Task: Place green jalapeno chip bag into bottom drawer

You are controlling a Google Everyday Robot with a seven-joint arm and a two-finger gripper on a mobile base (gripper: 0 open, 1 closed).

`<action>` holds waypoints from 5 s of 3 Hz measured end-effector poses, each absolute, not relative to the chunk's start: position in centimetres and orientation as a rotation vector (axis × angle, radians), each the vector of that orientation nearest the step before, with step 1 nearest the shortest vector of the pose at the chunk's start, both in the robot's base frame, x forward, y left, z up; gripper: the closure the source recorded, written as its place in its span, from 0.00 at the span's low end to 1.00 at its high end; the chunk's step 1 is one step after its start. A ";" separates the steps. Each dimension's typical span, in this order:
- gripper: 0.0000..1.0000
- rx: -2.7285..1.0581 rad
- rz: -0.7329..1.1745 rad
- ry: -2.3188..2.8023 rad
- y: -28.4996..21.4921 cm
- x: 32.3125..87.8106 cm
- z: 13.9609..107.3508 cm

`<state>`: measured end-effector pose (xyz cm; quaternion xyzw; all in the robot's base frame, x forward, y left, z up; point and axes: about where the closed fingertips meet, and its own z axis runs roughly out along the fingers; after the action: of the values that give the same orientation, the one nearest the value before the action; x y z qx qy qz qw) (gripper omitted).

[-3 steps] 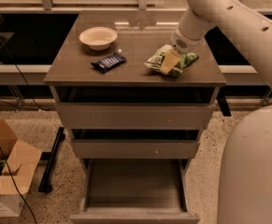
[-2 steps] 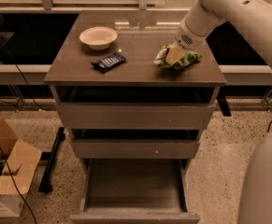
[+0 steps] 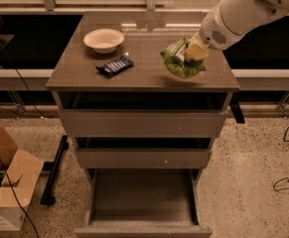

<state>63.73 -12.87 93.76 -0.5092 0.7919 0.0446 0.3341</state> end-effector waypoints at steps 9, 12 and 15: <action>1.00 -1.245 0.916 2.482 -0.7 45.6 58.3; 1.00 -1.037 1.025 2.438 -3.9 51.3 45.6; 1.00 -1.008 1.001 2.501 -2.3 50.9 40.1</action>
Offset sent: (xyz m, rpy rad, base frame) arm -0.2816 0.0512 -0.0755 0.1340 0.5256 0.2555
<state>50.92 -2.27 40.06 -0.3475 0.8618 0.3450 0.1323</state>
